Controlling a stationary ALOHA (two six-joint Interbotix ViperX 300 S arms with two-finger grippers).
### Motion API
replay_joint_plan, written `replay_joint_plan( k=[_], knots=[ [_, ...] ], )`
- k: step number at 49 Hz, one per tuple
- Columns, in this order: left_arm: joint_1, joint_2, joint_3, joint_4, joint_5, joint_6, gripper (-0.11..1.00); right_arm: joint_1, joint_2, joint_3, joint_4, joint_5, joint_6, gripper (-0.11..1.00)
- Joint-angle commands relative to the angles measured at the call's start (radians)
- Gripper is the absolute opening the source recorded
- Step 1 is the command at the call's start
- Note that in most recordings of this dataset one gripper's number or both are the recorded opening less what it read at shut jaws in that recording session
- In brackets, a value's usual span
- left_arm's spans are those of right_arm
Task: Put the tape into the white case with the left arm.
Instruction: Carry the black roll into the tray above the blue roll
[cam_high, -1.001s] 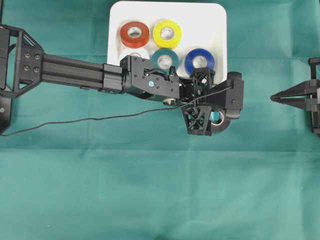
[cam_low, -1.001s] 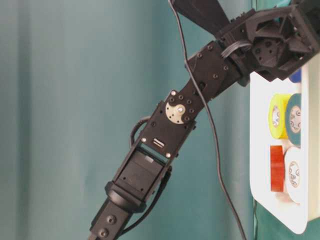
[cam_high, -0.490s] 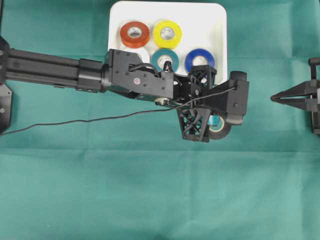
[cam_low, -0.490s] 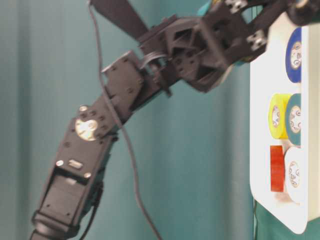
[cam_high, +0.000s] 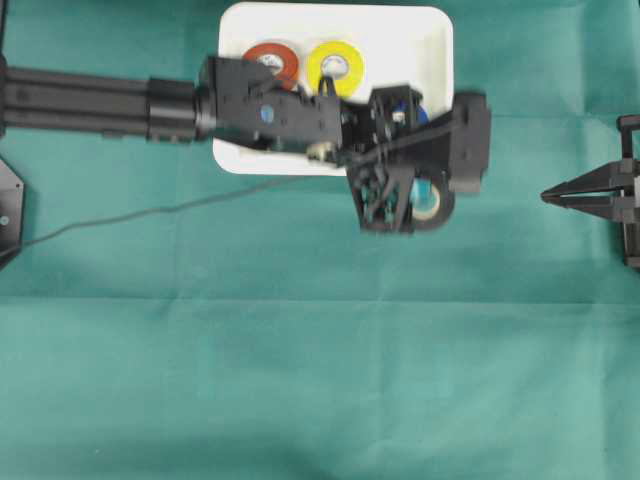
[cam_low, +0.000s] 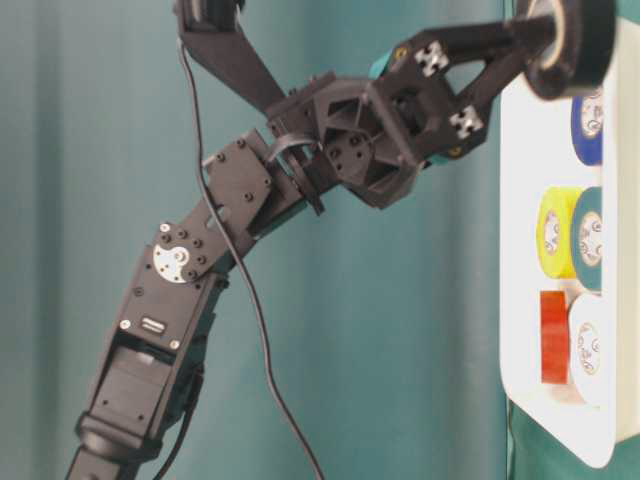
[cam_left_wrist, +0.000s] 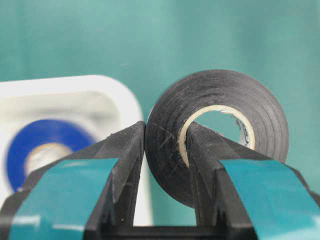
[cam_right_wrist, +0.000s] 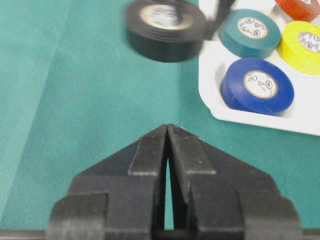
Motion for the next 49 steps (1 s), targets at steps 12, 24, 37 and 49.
replay_joint_plan(
  k=[12,24,37,49],
  knots=[
    [0.129,-0.051,0.006,0.002,-0.008,0.002,0.25,-0.002,0.006,-0.008,-0.002,-0.015,0.002,-0.09],
    [0.204,-0.052,0.025,0.002,-0.008,0.003,0.25,0.000,0.006,-0.006,-0.002,-0.017,0.002,-0.09],
    [0.215,-0.051,0.025,0.002,-0.008,0.035,0.25,0.000,0.008,-0.008,-0.002,-0.017,0.002,-0.09],
    [0.215,-0.051,0.026,0.002,-0.008,0.035,0.69,0.000,0.006,-0.006,-0.002,-0.017,0.002,-0.09]
  ],
)
